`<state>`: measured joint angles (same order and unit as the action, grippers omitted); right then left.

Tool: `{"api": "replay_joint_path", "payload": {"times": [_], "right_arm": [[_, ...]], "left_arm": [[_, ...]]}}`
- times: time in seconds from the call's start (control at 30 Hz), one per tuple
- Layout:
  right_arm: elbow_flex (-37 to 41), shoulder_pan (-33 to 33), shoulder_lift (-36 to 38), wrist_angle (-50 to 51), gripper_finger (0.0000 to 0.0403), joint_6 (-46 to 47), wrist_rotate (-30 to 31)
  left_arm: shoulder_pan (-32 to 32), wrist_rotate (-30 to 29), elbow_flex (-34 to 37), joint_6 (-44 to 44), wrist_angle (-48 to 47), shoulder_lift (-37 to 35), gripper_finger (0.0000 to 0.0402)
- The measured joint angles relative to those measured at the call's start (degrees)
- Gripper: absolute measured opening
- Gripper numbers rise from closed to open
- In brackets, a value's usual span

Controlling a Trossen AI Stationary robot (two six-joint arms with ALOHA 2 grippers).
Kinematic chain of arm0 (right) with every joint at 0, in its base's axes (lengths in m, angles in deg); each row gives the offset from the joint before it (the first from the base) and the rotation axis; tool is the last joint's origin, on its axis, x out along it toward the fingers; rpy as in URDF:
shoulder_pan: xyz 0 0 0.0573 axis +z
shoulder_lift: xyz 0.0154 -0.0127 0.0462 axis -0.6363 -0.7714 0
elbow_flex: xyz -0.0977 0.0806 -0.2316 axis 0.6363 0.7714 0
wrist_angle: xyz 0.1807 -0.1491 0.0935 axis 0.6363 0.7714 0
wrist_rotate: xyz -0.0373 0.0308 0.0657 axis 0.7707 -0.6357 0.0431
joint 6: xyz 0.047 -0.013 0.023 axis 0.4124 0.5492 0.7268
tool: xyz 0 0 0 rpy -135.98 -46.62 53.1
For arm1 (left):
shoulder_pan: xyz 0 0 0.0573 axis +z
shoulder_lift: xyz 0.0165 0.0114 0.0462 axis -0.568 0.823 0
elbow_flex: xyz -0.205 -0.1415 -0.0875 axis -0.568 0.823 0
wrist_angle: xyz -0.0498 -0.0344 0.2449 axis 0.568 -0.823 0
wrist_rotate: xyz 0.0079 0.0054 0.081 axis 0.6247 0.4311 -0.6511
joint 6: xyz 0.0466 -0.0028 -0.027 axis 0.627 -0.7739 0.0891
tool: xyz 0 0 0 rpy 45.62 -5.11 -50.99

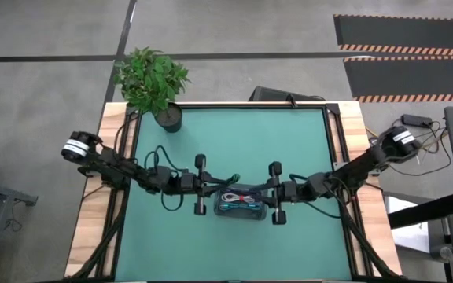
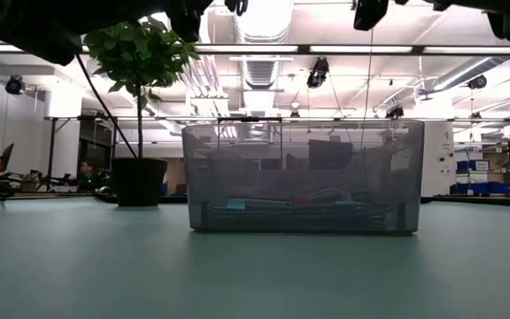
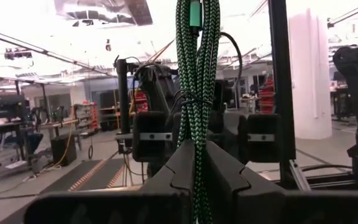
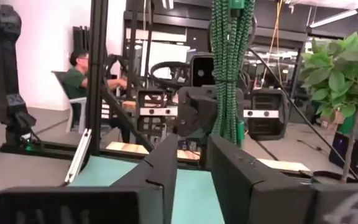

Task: Pick and place USB-C Cables
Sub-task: Put the black green charger cable into the black bin

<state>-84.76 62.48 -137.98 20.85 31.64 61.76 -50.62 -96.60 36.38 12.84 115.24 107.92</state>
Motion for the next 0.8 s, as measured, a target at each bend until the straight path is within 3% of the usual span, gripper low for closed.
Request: {"api": "replay_joint_path", "payload": {"times": [0.17,0.4,0.8], "right_arm": [[-2.5,-0.6,0.9,1.9,0.0138,0.7,3.2],[-4.9,-1.9,-0.2,4.9,0.0203,2.2,3.1],[-4.9,-2.0,-0.3,4.6,0.0226,2.3,2.1]], "left_arm": [[-0.1,0.0,0.0,0.0,0.0,0.0,0.0006],[-0.1,0.0,0.1,0.0,-0.6,0.0,0.0007],[-0.2,0.0,-0.2,-4.5,-0.5,0.0,0.0008]]}}
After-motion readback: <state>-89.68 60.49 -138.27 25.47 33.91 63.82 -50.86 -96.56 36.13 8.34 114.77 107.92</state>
